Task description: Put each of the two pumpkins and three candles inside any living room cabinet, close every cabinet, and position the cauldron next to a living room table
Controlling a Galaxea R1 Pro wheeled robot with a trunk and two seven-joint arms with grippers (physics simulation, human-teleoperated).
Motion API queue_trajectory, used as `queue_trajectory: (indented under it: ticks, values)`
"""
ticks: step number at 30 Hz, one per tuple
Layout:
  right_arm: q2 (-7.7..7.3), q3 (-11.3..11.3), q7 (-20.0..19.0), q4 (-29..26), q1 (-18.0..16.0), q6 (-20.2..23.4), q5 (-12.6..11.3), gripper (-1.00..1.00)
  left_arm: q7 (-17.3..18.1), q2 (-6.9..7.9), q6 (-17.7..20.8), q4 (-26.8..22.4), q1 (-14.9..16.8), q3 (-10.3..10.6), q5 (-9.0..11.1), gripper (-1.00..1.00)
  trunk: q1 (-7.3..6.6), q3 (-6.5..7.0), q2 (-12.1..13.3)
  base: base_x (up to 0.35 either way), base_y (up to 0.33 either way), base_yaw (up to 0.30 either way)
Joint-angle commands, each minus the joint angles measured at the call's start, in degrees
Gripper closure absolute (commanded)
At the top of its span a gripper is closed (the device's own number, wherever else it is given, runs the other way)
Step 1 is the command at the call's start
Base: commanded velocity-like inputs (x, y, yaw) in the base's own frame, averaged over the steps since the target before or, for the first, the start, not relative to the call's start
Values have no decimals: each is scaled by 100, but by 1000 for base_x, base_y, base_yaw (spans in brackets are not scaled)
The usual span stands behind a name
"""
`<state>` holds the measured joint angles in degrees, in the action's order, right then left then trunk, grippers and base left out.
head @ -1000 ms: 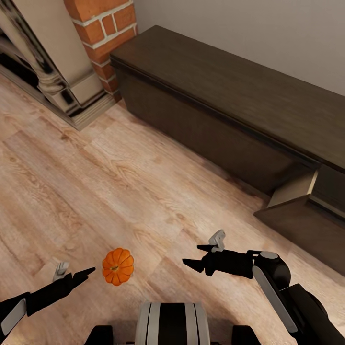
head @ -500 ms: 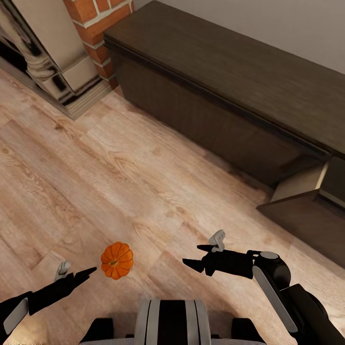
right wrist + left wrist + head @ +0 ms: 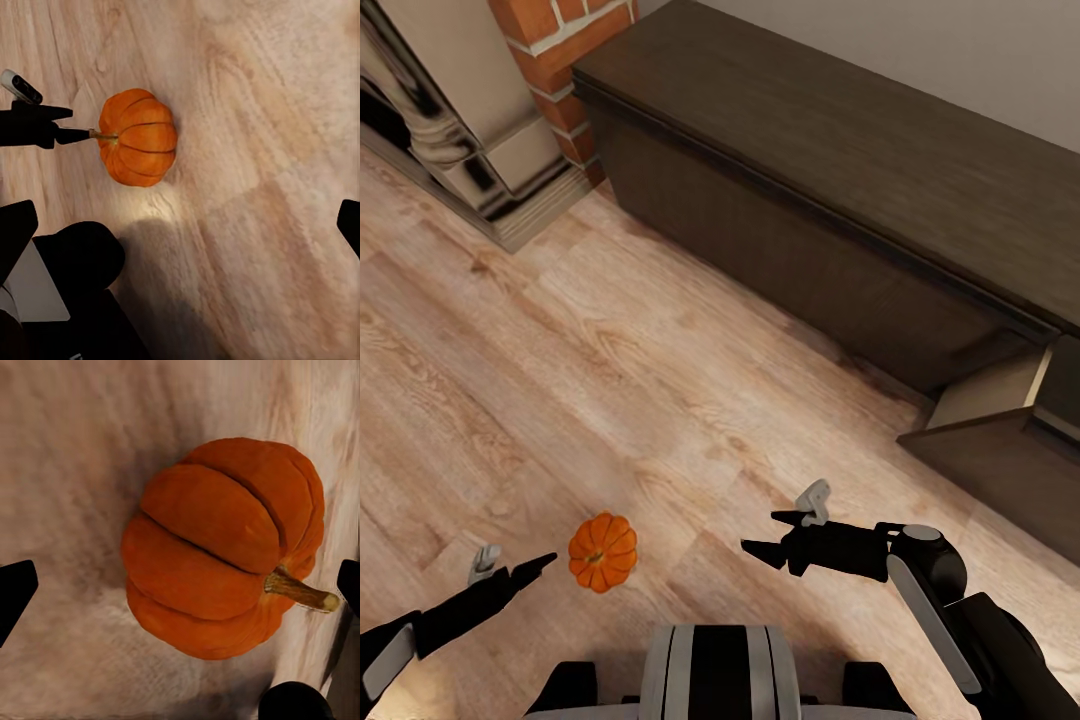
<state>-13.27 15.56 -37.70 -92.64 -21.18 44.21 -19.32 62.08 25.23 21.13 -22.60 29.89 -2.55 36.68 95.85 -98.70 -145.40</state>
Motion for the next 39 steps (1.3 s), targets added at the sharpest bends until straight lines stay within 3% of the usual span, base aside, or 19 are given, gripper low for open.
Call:
queue_trajectory:
  ticks: [1,6,13,18,30,39]
  values:
    - [0,0,0,0,0,0,-2,-100,-3,-7,132,9,0,0,3,-100,2,-23,-1,8,0,0]
    - [0,0,0,0,0,7,-2,-100,-26,-110,271,46,-1,-3,-25,-100,13,-111,-7,2,0,0]
    - [0,-49,0,0,0,9,-2,-100,-30,-140,220,95,-1,2,-31,-100,13,-111,-7,0,0,0]
    - [0,-92,0,0,0,9,-2,-100,-86,-141,223,97,-1,-6,-24,-100,26,-222,-14,0,0,0]
    - [0,-97,0,0,0,9,-2,-100,-103,-208,92,90,4,27,-74,-100,26,-222,-14,0,0,-3]
    - [0,-97,0,0,0,9,-2,-100,-97,-244,76,93,19,38,-90,-100,26,-222,-14,0,0,-157]
